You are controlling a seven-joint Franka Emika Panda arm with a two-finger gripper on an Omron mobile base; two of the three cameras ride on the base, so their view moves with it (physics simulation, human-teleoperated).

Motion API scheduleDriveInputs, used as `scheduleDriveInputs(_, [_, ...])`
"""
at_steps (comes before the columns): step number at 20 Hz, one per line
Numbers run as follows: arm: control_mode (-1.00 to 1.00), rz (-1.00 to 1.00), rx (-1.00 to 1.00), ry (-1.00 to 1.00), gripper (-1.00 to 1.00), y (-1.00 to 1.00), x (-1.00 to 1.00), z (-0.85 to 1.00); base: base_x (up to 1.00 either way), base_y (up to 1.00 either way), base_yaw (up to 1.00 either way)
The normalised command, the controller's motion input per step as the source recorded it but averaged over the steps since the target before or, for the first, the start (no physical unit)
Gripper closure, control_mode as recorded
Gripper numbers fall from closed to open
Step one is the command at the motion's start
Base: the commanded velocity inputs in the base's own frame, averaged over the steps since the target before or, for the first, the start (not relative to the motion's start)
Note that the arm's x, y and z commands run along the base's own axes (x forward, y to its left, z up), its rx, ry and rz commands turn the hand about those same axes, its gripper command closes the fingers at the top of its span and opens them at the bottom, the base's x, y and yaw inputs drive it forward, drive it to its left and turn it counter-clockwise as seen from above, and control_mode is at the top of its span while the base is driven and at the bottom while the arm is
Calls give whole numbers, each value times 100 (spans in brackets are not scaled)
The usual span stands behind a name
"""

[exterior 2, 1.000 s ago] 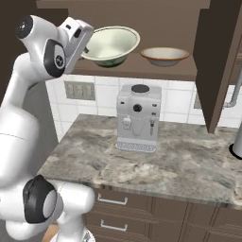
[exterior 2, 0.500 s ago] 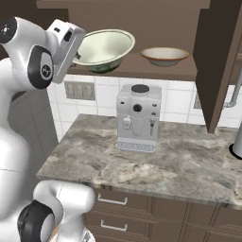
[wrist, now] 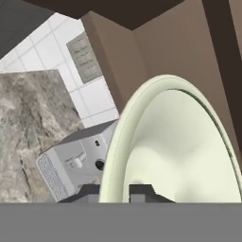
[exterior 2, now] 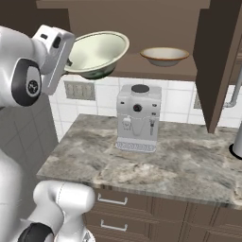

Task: Move the bowls from the cabinet to the plates on the dining table.

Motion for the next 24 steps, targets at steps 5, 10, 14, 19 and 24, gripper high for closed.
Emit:
scheduleDriveInputs(5, [-100, 6, -5, 0, 100, 2, -55, -1, 0, 0, 0])
scheduleDriveInputs(10, [-100, 7, -4, 0, 100, 3, -47, 0, 0, 0, 0])
scheduleDriveInputs(14, [-100, 6, -2, 3, 100, 0, -37, 0, 0, 0, 0])
scheduleDriveInputs(19, [-100, 4, -1, 7, 100, 2, -14, -8, 0, 0, 0])
scheduleDriveInputs(24, [-100, 2, 0, 5, 100, 2, -6, -9, 0, 0, 0])
